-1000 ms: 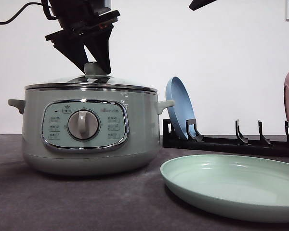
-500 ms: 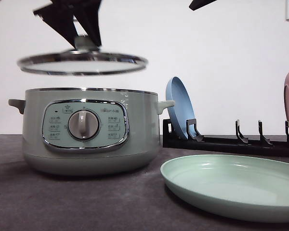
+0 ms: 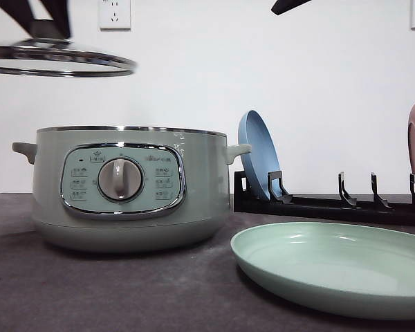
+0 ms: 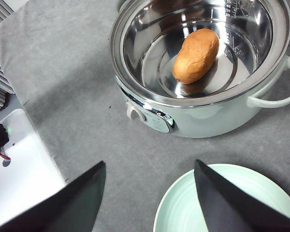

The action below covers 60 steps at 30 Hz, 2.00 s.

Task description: Transfer potato from steamer to green plate

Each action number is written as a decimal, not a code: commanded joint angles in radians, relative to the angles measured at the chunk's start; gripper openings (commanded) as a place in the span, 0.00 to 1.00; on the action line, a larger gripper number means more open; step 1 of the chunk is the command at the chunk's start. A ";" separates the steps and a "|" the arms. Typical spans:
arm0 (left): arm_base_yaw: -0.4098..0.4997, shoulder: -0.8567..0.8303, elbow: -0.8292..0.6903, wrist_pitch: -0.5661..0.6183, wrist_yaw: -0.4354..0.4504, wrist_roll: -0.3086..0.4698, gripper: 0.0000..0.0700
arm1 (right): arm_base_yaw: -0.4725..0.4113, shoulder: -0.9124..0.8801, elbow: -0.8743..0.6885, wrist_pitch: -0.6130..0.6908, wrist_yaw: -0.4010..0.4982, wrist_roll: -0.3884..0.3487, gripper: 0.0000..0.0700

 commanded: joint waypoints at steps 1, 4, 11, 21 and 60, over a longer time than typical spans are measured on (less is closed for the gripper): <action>0.020 -0.012 0.047 0.026 0.000 0.002 0.00 | 0.004 0.010 0.016 0.007 0.002 0.012 0.52; 0.055 -0.014 0.047 0.013 0.000 0.002 0.00 | 0.004 0.010 0.016 0.007 0.002 0.016 0.52; 0.096 -0.015 0.047 -0.003 0.001 0.005 0.00 | 0.004 0.010 0.016 0.014 0.003 0.031 0.52; 0.110 -0.015 0.047 -0.004 0.001 0.005 0.00 | 0.005 0.136 0.151 0.074 0.045 0.073 0.66; 0.135 -0.015 0.047 -0.022 0.001 0.005 0.00 | 0.112 0.971 0.701 0.136 0.291 0.085 0.71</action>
